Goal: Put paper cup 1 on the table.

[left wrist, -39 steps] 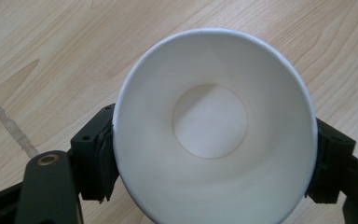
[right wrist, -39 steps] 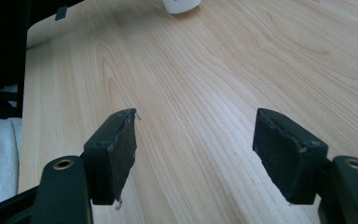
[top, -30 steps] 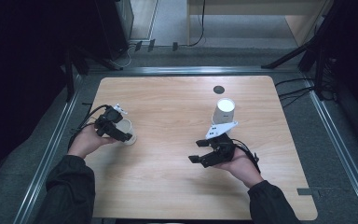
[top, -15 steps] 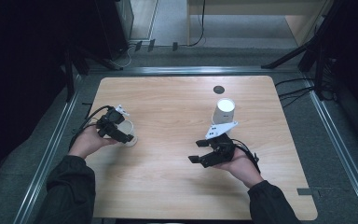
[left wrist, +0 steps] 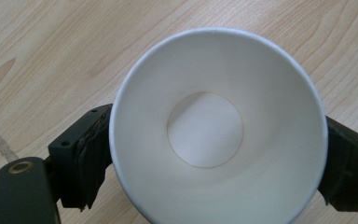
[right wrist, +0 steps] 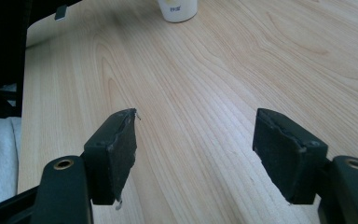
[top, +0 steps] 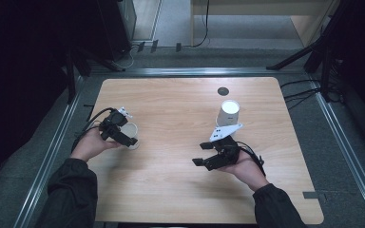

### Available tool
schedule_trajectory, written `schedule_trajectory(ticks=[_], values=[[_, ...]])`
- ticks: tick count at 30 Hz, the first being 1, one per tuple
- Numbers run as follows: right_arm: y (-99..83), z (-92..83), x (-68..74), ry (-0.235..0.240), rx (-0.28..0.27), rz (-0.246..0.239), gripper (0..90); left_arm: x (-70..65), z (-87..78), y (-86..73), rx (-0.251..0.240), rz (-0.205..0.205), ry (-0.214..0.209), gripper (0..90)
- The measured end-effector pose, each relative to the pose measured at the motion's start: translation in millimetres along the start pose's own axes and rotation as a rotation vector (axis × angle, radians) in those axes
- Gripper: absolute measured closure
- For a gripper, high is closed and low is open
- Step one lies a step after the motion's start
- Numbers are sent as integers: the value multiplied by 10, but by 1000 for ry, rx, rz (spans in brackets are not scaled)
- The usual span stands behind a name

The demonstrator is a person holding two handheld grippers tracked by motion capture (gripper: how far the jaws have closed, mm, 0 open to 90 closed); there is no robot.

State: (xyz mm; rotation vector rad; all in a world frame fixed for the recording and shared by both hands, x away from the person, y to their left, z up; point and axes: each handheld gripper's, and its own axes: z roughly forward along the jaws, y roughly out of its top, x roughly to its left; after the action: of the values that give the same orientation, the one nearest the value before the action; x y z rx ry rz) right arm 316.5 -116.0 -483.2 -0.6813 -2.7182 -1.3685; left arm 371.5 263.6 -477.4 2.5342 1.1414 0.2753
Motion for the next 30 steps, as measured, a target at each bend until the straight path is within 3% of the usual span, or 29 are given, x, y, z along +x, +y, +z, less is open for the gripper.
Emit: schedule_trajectory(ticks=[15,23,30], values=[[17,-52,-13,-2,-15,6,314,88,-215,-30,-94,-64,-65,92],[7,-140,-53,-30,-14,-2,315,82,-389,-20,-163,-67,-48,92],[-7,-295,-67,-63,-26,3,333,51,-502,17,-227,-84,-91,93]])
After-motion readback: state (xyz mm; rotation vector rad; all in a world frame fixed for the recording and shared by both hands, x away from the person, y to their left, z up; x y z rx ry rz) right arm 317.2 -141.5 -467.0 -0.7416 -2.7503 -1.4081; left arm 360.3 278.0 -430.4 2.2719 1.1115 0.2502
